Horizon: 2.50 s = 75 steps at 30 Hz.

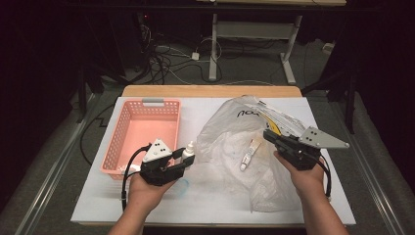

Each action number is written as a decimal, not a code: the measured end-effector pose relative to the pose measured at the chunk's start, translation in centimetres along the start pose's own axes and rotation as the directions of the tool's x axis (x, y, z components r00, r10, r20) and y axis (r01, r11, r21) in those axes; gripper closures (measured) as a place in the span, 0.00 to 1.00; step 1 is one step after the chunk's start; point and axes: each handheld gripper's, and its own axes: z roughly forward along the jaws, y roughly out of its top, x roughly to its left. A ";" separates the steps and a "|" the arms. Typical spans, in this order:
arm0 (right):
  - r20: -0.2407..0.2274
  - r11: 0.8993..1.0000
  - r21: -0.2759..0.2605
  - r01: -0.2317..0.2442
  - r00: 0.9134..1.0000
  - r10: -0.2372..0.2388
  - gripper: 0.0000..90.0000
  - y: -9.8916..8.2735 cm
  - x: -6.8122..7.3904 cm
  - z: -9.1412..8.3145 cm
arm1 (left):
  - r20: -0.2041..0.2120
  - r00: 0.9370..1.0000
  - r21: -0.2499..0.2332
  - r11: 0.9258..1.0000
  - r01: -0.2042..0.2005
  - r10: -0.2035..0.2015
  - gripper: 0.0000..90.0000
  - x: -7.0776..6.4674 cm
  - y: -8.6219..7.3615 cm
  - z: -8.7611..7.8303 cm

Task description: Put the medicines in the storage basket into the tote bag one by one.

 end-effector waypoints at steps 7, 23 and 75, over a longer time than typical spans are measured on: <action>0.000 1.000 0.004 -0.003 1.000 0.003 1.00 -0.1 0.0 0.1 | 0.032 0.999 0.012 1.000 -0.025 0.025 0.65 -1.2 0.0 0.8; -0.004 1.000 0.003 -0.002 1.000 0.002 1.00 -0.1 0.1 0.2 | 0.092 0.991 0.060 0.993 -0.103 0.098 0.65 -5.1 0.9 5.2; -0.011 1.000 0.005 -0.018 1.000 0.018 1.00 -0.3 -0.2 0.8 | -0.065 0.992 0.120 0.988 -0.099 0.107 0.64 -4.6 2.9 21.7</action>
